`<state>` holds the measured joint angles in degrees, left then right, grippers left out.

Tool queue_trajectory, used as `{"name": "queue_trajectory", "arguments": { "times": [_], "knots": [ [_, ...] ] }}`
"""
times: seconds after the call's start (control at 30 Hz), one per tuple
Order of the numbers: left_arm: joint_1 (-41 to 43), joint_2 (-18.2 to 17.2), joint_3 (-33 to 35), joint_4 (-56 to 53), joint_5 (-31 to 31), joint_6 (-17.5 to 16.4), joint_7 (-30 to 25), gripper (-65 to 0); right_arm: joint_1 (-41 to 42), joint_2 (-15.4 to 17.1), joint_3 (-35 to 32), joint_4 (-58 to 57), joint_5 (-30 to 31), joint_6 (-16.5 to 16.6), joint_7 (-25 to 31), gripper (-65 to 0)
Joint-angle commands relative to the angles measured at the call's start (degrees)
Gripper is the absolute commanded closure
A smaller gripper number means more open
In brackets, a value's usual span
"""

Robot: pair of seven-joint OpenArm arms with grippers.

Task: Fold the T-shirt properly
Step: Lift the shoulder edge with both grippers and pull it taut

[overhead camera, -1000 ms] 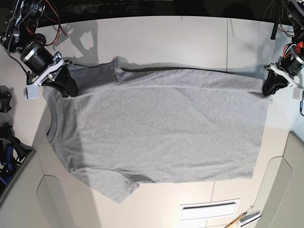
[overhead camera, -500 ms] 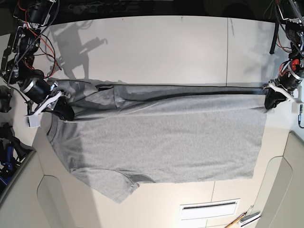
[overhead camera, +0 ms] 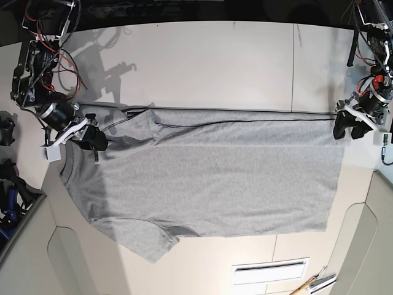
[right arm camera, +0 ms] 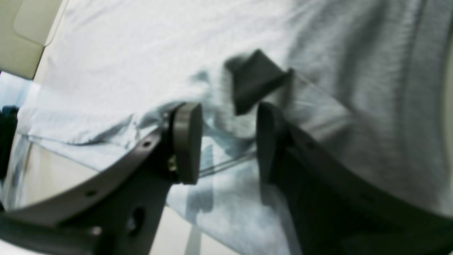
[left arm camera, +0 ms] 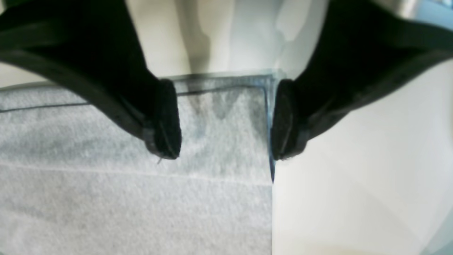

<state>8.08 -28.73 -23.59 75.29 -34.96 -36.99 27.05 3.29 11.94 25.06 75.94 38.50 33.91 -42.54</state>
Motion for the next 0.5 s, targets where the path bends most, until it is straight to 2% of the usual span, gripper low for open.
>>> {"name": "queue_trajectory", "arguments": {
  "times": [0.0, 0.2, 0.33, 0.47],
  "knots": [
    [-0.6, -1.3, -0.7, 0.8, -1.0, 0.7, -0.5, -43.7, 1.0, 0.9, 1.7, 1.9, 1.7, 0.3, 0.6, -25.6],
    [-0.6, -1.3, -5.2, 0.8, -8.7, 0.7, 10.0, -43.7, 0.7, 1.6, 11.9, 6.0, 4.1, 0.0, -5.1, -25.6],
    [-0.4, -1.3, -8.1, 0.8, -12.3, 0.1, 13.7, -43.7, -0.2, 2.8, 16.5, 6.0, 4.5, -0.2, -5.5, -25.6],
    [0.2, -1.3, -8.7, 0.8, -12.9, 0.1, 16.6, -43.7, -3.3, 4.6, 18.4, 6.0, 4.6, -0.5, -5.2, -25.6]
  ]
}}
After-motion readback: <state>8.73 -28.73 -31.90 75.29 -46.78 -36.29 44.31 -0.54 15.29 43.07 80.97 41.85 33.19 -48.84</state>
